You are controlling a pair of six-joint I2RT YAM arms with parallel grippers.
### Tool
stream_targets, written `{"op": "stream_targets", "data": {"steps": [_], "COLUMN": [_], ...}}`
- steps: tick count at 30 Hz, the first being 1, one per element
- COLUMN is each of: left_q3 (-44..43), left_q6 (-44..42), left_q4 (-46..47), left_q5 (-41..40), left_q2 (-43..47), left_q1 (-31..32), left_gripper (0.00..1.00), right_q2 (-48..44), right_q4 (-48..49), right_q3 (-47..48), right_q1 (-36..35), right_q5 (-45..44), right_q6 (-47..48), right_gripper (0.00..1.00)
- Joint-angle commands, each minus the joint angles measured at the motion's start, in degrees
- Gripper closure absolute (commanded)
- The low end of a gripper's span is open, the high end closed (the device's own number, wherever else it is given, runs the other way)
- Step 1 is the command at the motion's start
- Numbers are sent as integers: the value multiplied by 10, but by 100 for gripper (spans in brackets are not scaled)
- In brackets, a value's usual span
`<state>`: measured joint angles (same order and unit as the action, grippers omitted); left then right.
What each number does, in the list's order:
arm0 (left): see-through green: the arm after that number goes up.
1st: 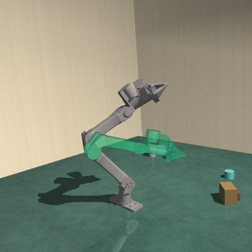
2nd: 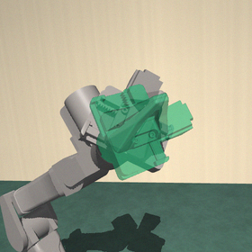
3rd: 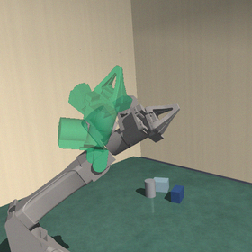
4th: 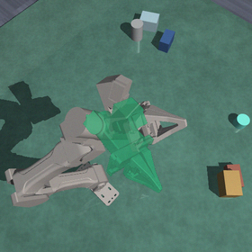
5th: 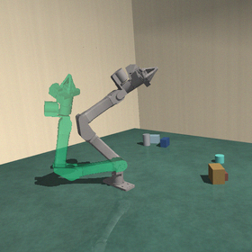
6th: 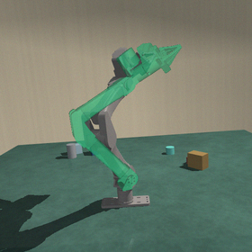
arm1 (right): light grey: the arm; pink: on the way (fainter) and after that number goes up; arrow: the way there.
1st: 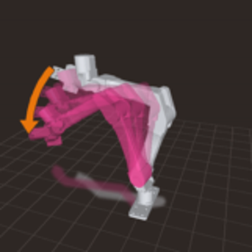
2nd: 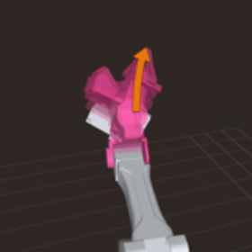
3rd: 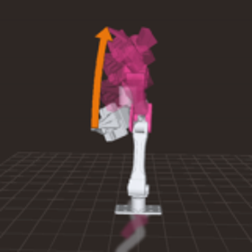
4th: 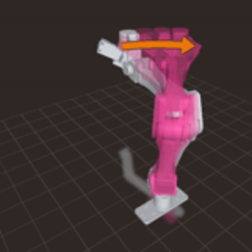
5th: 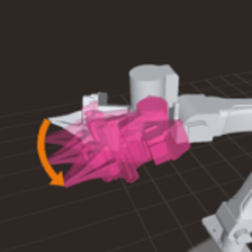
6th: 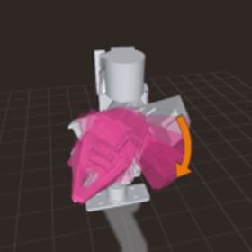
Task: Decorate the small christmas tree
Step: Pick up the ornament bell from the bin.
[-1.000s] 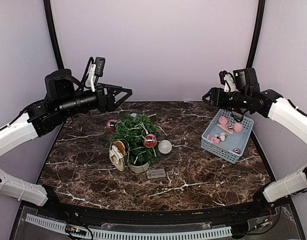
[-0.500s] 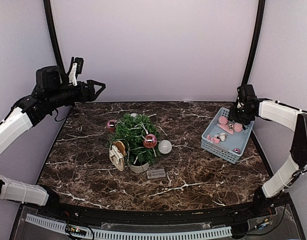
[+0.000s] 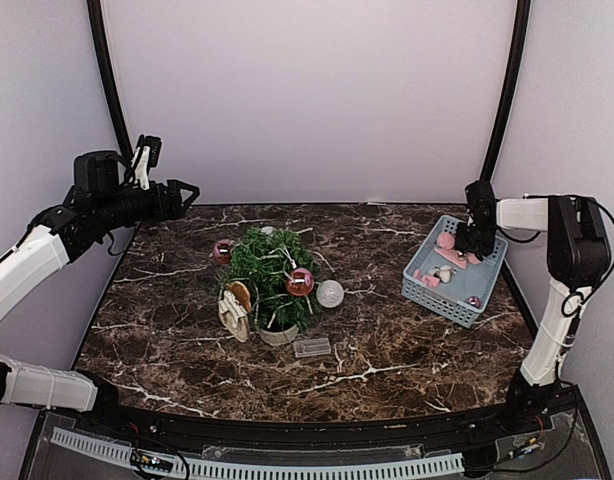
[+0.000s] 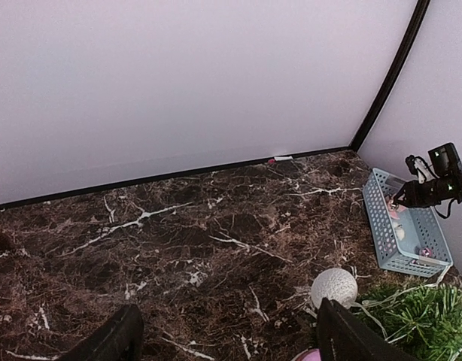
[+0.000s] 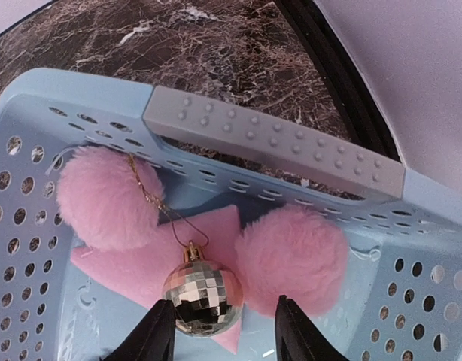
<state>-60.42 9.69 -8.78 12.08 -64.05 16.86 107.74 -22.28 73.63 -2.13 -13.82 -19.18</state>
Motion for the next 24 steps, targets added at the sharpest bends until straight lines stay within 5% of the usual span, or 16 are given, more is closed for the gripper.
{"op": "stream_targets", "data": {"steps": [1, 24], "left_q3": [9, 21], "left_q6": [-20, -13], "left_q4": [27, 41], "left_q5": [-6, -2], "left_q2": [5, -6], "left_q1": [-5, -8], "left_gripper": [18, 18], "right_q2": [26, 37], "right_q4": [17, 21], "right_q3": [39, 24], "right_q1": [5, -4], "right_q5": [-5, 31], "right_q6": [11, 27], "right_gripper": [54, 57]}}
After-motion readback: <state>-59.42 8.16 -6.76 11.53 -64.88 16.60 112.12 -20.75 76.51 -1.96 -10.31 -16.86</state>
